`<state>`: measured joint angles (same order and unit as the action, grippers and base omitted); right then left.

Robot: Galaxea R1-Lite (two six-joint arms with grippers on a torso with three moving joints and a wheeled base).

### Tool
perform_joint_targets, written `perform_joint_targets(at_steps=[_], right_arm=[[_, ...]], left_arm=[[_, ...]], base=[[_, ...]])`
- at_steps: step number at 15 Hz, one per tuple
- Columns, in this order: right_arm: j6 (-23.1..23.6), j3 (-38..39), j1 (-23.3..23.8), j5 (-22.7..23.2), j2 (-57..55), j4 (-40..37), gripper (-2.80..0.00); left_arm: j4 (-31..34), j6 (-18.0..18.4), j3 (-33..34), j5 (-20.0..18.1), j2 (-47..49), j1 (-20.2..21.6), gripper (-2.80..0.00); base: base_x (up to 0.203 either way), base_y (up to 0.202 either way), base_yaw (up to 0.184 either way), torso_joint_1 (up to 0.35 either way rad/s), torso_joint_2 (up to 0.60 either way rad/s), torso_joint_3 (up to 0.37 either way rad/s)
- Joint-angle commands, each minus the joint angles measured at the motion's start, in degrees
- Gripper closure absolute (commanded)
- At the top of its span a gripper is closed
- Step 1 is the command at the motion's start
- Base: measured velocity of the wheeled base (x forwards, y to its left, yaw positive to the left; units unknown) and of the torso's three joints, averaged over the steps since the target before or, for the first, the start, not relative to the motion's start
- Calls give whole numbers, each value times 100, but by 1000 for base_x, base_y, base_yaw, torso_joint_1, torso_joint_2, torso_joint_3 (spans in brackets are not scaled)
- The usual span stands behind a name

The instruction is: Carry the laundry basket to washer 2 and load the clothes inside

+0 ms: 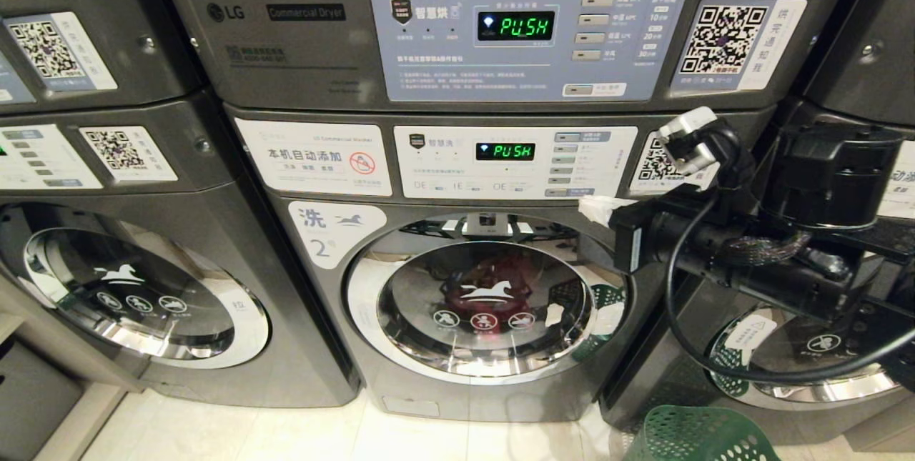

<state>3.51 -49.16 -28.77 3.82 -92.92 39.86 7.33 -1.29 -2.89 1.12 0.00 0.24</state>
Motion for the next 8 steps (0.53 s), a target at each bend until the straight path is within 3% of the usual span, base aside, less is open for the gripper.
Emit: perform_joint_targets(at_steps=[1,8], right_arm=[[-28,-288,31,-93,-645,178,0],[-122,-1126,64,-492,-1225,206,0]], left_arm=[[6,-3,-1,2,0,2,0],[6,-3,-1,2,0,2,0]], base=[[0,0,0,0,0,0],[0,0,0,0,0,0]])
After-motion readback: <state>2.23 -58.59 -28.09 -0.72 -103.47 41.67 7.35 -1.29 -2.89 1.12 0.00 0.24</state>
